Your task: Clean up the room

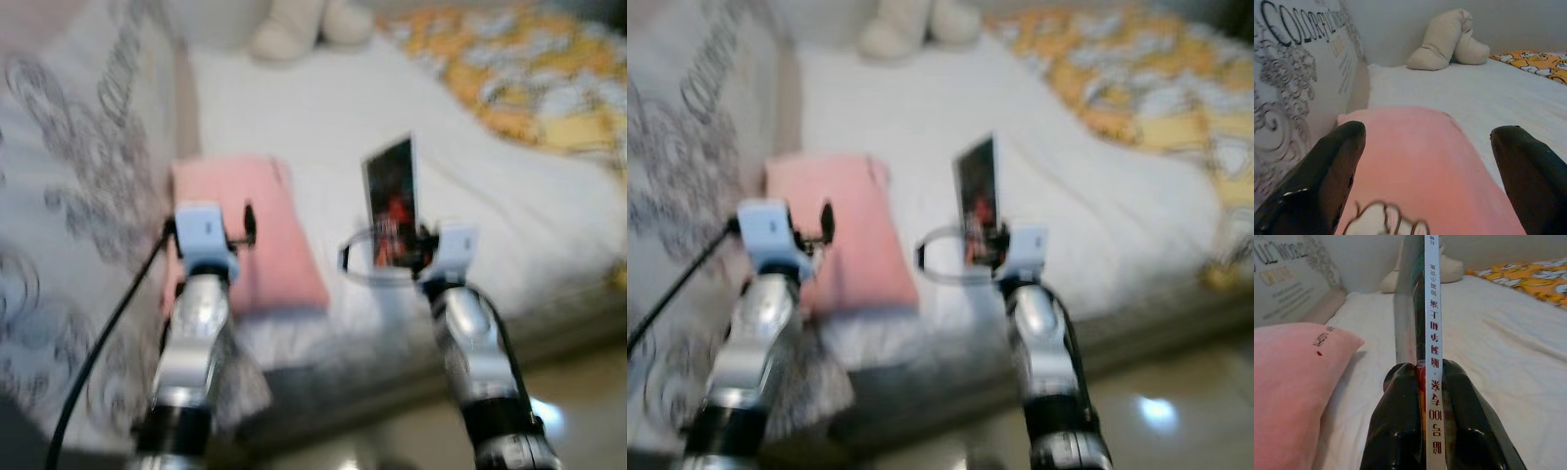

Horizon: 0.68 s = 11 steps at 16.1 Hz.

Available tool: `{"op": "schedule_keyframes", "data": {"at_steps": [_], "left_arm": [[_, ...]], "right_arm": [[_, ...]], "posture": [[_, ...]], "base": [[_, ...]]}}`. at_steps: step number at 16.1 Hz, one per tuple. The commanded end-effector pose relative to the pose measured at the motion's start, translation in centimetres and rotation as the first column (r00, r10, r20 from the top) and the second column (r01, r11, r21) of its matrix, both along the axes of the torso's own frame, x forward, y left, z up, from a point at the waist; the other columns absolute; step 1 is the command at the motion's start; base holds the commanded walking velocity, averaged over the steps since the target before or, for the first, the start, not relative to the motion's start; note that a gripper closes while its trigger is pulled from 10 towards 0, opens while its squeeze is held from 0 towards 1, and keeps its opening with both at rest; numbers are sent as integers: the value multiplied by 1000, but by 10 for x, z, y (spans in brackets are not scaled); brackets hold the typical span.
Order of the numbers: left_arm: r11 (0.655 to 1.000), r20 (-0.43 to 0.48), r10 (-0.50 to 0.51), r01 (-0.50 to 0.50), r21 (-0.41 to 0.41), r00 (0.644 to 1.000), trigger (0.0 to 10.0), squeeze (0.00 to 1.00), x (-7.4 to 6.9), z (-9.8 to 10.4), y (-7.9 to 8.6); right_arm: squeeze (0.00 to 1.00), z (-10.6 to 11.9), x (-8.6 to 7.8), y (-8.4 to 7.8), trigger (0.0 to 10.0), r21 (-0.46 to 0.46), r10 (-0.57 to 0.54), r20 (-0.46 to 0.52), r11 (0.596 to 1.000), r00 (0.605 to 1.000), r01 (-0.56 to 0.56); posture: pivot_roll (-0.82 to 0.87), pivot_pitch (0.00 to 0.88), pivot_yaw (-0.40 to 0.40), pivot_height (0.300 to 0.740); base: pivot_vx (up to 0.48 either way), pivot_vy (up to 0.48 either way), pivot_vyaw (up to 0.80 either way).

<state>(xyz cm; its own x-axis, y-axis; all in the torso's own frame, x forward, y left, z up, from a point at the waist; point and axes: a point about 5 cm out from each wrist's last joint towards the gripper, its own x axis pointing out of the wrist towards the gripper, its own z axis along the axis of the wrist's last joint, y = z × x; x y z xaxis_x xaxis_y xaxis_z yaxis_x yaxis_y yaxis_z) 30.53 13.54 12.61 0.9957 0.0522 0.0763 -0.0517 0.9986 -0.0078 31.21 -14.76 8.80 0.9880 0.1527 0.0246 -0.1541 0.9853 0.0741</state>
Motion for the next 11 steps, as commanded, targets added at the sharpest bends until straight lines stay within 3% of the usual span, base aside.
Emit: {"op": "schedule_keyframes", "data": {"at_steps": [1,6,9,11], "left_arm": [[1000,18,-25,25,11,1000,10000,0,0,5,-8],[994,27,-83,81,73,996,10000,0,-2,9,-20],[994,36,-83,80,74,996,10000,0,0,12,-21],[995,33,-85,83,62,996,10000,0,2,15,-19]], "right_arm": [[0,13,3,-14,0,-12,-51,57,999,997,51],[0,17,4,-21,0,0,-73,66,997,995,73],[0,24,19,-24,0,36,-84,47,996,995,82],[0,32,38,-13,0,223,-31,-12,974,999,33]], "posture": [[-98,0,58,740],[-96,0,55,740],[-90,0,68,740],[-75,0,76,740]], "base": [[480,0,750],[438,0,676],[0,0,0],[0,0,0]]}}
